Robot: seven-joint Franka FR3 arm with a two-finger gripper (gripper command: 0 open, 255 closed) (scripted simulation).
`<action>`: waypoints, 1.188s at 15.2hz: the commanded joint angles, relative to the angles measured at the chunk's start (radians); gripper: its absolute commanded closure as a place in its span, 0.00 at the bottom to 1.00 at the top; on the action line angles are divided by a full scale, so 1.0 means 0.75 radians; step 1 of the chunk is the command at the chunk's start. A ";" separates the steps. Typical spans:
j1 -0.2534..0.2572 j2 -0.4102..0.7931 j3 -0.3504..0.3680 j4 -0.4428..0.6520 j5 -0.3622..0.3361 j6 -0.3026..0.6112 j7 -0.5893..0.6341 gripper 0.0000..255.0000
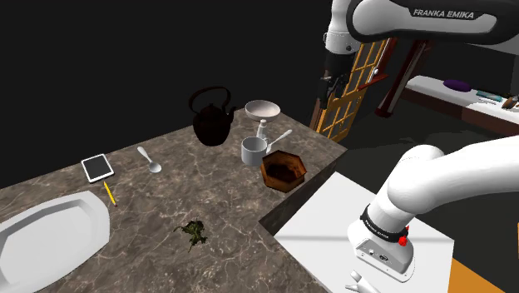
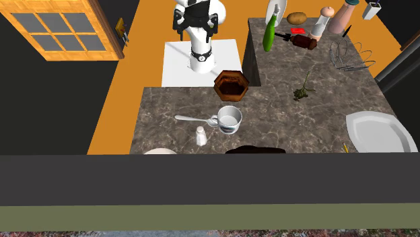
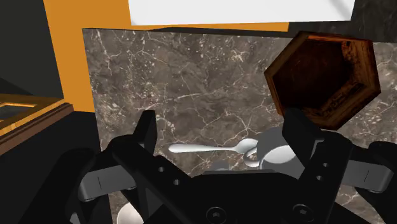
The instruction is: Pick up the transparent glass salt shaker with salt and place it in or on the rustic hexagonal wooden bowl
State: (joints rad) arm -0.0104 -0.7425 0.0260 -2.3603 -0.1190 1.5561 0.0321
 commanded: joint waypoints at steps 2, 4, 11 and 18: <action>0.000 0.017 -0.013 -0.025 0.005 0.060 -0.004 0.00; 0.000 0.058 -0.038 -0.069 0.015 0.180 -0.013 0.00; 0.012 0.272 -0.123 -0.155 0.069 0.601 -0.063 0.00; 0.055 0.574 -0.205 -0.129 0.193 0.990 -0.169 0.00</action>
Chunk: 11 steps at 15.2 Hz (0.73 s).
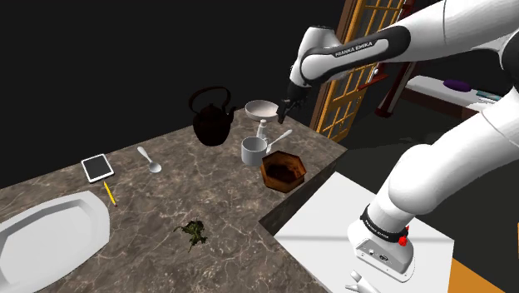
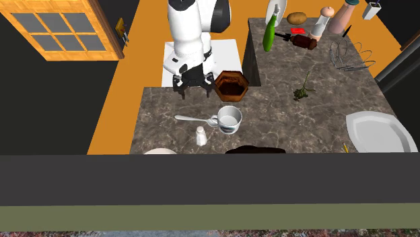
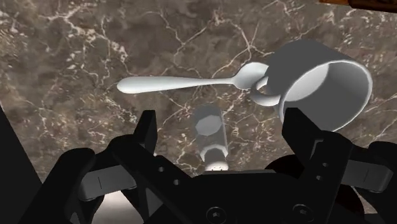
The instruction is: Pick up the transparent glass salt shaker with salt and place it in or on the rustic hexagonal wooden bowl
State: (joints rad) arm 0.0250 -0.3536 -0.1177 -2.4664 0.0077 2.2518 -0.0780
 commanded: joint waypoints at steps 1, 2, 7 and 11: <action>0.017 0.103 -0.025 0.026 0.052 0.113 -0.045 0.00; 0.027 0.152 -0.036 0.041 0.083 0.160 -0.070 0.00; 0.073 0.404 -0.077 0.154 0.295 0.361 -0.238 0.00; 0.076 0.455 -0.071 0.154 0.327 0.411 -0.261 0.00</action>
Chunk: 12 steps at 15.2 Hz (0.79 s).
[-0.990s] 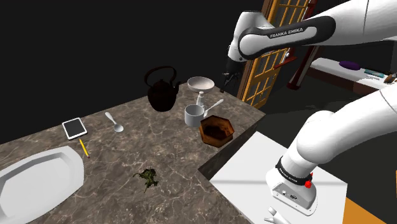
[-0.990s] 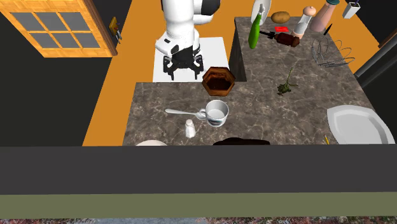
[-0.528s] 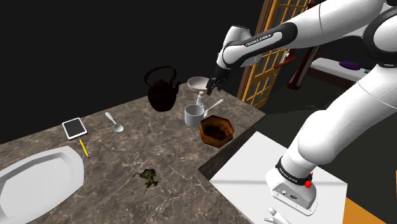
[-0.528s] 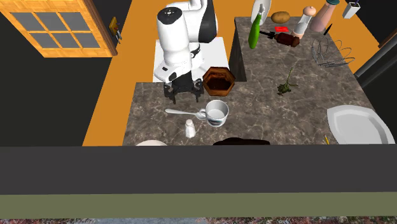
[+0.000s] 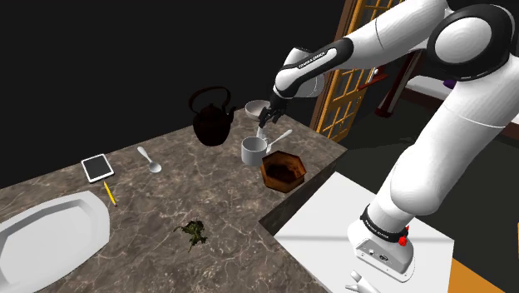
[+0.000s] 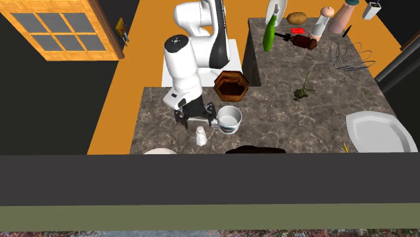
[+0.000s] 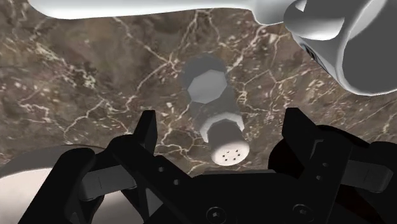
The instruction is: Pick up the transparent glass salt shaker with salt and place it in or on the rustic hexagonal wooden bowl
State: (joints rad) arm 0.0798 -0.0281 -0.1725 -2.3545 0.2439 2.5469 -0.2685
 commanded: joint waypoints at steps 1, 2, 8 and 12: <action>0.005 0.037 0.003 0.005 0.022 0.033 -0.014 0.00; 0.006 0.054 0.005 0.006 0.033 0.048 -0.021 0.00; 0.009 0.098 0.010 0.008 0.061 0.088 -0.041 0.00; 0.009 0.098 0.010 0.008 0.061 0.087 -0.041 0.00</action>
